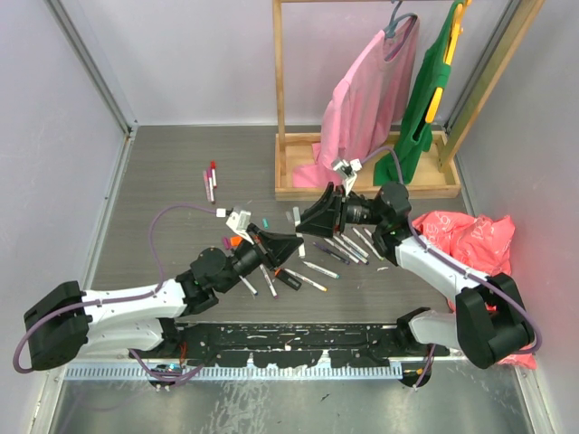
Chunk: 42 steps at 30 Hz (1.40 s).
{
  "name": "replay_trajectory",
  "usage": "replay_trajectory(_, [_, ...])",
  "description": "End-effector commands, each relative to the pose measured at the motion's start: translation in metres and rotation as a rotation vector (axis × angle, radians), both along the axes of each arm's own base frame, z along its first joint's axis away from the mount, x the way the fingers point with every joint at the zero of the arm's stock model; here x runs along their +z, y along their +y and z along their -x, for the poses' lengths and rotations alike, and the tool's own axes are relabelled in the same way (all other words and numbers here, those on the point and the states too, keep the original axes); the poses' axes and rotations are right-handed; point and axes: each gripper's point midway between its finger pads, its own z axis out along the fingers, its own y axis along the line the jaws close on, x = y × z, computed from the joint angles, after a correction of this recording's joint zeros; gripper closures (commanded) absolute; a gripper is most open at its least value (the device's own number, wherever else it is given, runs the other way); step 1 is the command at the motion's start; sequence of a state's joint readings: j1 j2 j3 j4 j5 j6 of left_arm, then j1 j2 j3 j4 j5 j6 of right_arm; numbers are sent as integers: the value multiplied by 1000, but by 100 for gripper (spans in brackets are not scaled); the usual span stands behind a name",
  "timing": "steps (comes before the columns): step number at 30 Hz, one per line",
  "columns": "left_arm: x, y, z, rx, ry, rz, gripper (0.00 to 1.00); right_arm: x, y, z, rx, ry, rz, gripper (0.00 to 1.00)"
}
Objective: Open the pen caps
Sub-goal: Pick up the pen from the center of the board.
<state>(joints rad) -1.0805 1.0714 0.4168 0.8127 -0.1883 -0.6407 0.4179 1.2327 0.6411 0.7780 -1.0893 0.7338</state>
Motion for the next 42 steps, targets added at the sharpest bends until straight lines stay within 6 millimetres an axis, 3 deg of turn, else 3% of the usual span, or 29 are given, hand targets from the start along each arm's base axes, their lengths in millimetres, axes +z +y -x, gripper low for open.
replay_trajectory(1, [40,2,-4,34,-42,120,100,6,5,2,8,-77,-16,55])
replay_trajectory(8, [40,2,-4,35,-37,124,100,3,10,5,27,-95,-5,71])
replay_trajectory(12, [40,0,-1,16,-42,118,97,6,9,5,30,-109,-4,88])
replay_trajectory(15, [34,0,2,1,-46,97,84,10,8,5,39,-107,-3,96])
replay_trajectory(19, [21,4,6,-11,-36,73,50,21,3,3,29,-94,-18,99])
replay_trajectory(23, [15,1,16,-62,-58,62,39,25,0,4,29,-92,-37,99])
replay_trajectory(28, [8,-15,20,-127,-57,23,39,25,0,4,28,-84,-38,99])
replay_trajectory(32, [7,-23,16,-132,-50,38,47,24,0,5,30,-80,-38,99])
replay_trajectory(38, [15,-18,8,-96,-46,63,56,22,0,5,31,-74,-38,99])
replay_trajectory(42, [19,-16,6,-83,-39,74,57,21,0,5,32,-75,-37,99])
